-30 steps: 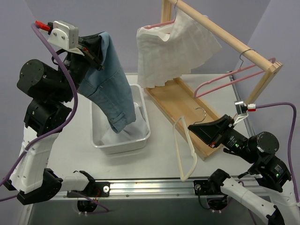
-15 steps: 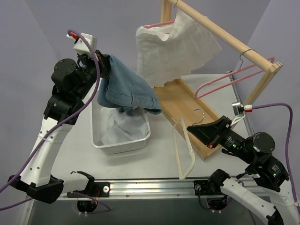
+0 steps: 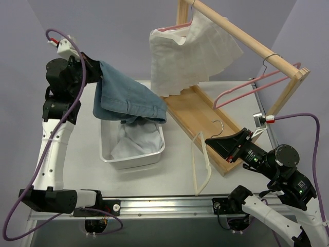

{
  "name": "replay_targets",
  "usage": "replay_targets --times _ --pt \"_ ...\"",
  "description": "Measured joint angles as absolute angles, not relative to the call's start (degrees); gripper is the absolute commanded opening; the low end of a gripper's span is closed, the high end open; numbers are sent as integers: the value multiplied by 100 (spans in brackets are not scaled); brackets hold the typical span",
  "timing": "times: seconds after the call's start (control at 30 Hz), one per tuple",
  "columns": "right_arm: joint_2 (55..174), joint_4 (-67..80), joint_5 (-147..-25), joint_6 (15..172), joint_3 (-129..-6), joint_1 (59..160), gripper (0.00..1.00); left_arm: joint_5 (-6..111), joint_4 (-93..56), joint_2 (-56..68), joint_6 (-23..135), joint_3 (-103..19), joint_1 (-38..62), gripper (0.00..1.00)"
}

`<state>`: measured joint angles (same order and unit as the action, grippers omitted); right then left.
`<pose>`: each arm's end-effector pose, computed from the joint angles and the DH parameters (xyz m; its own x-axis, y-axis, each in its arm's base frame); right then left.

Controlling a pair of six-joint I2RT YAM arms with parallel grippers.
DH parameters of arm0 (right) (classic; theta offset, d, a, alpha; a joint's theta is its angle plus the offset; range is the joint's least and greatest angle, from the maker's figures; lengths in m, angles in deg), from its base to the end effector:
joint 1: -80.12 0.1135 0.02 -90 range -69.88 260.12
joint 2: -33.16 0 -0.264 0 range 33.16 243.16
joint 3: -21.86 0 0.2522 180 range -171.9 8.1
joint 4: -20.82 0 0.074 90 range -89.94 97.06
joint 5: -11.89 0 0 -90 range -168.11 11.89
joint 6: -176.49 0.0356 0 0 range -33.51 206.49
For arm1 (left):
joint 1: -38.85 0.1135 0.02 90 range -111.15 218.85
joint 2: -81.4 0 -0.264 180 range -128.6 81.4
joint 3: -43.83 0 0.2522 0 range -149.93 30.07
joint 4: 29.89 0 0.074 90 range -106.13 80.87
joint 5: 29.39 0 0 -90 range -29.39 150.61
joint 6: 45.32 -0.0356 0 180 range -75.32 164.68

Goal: Remove the skirt from the hanger

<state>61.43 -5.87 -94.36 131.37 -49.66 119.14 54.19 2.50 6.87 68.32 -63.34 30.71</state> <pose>0.0519 0.0549 0.4422 -0.4166 0.5343 -0.7355 -0.7322 0.2822 0.6198 0.2680 -0.0424 0.5044 -0.0968 -0.3887 -0.9163 0.2320 0.8864 -0.4005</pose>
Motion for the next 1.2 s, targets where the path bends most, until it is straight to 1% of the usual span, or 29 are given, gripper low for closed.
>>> replay_targets --times 0.07,0.17,0.3,0.37,0.5,0.6,0.67,0.73,0.87,1.0,1.1,1.2 --pt "6143 -646 -9399 13133 -4966 11914 0 4689 3 392 7485 -6233 3650 2" --pt "6143 -723 -9373 13115 -4966 11914 0 3765 -834 -10 8620 -5617 4199 2" --pt "6147 -775 -9344 13089 -4966 11914 0 2904 -1896 -270 9918 -4447 4286 2" --pt "6154 -812 -9333 13071 -4966 11914 0 2615 -2113 -270 10366 -4030 4297 2" --pt "6162 -860 -9296 13034 -4966 11910 0 2488 -2438 115 10919 -3518 4492 2" --pt "6224 -862 -9292 13030 -4966 11910 0 2624 -2305 537 10827 -3549 4607 2" --pt "6280 -862 -9292 13030 -4966 11910 0 2670 -2008 548 10556 -3956 4522 2" --pt "6322 -865 -9288 13030 -4966 11910 0 2790 -1726 497 10198 -4327 4286 2" --pt "6344 -862 -9268 13030 -4966 11910 0 3111 -1151 445 9483 -4598 3368 2" --pt "6339 -865 -9204 13032 -4964 11910 0 3181 -989 427 9188 -4318 2767 2" --pt "6324 -871 -9150 13032 -4964 11910 0 2963 -1415 290 9450 -3652 2736 2" --pt "6322 -917 -9095 13032 -4964 11910 0 2711 -1507 -257 9715 -3381 2743 3"
